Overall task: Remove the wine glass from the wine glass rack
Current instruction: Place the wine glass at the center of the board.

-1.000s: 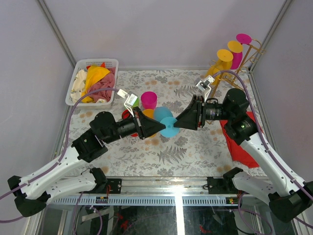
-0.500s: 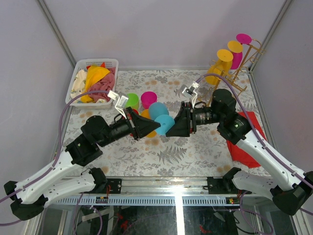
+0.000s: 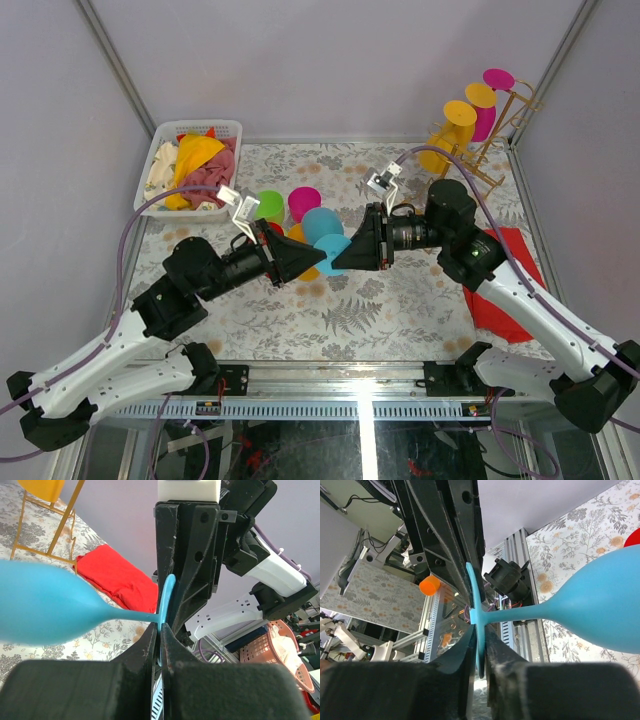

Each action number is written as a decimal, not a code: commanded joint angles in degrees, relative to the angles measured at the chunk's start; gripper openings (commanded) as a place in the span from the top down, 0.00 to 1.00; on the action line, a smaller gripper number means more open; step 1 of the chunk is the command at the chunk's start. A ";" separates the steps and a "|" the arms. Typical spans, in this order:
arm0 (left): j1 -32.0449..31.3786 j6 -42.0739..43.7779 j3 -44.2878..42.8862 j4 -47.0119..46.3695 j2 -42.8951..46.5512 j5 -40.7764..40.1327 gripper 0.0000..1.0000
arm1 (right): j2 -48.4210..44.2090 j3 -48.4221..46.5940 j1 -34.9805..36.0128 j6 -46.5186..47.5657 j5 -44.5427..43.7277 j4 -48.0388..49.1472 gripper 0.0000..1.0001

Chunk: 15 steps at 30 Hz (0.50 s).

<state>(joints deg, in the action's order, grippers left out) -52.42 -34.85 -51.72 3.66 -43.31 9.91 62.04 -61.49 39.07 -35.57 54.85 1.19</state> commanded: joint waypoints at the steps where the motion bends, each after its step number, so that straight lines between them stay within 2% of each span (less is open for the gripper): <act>1: 0.28 2.69 -1.35 -0.22 1.14 -2.22 1.00 | 0.20 -1.93 0.58 -0.45 0.01 3.84 0.95; 2: 0.24 3.09 -1.66 0.35 1.34 -2.67 1.00 | -0.01 -1.76 0.65 -0.35 -0.06 4.24 0.99; 4: 0.28 3.66 -2.08 1.24 1.53 -3.51 0.99 | -0.50 -1.17 1.06 0.34 -1.06 4.80 1.00; 8: 0.23 4.91 -3.77 3.73 1.16 -3.88 0.82 | -1.51 -0.73 4.00 5.15 -4.93 3.70 1.00; 10: 0.30 5.37 -5.01 5.77 0.94 -4.84 0.66 | -1.74 -1.01 6.40 8.72 -7.35 2.07 1.00; 12: 0.30 5.68 -5.95 7.59 1.03 -6.58 0.57 | -1.98 -0.89 8.82 13.03 -10.03 0.71 1.00; 15: 0.31 5.49 -7.22 10.30 1.91 -9.55 0.31 | -2.94 0.70 12.02 19.80 -14.63 0.51 1.00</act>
<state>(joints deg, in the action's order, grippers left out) -52.42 -30.59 -55.90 10.41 -42.57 5.65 61.69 -61.41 47.18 -26.85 46.92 1.06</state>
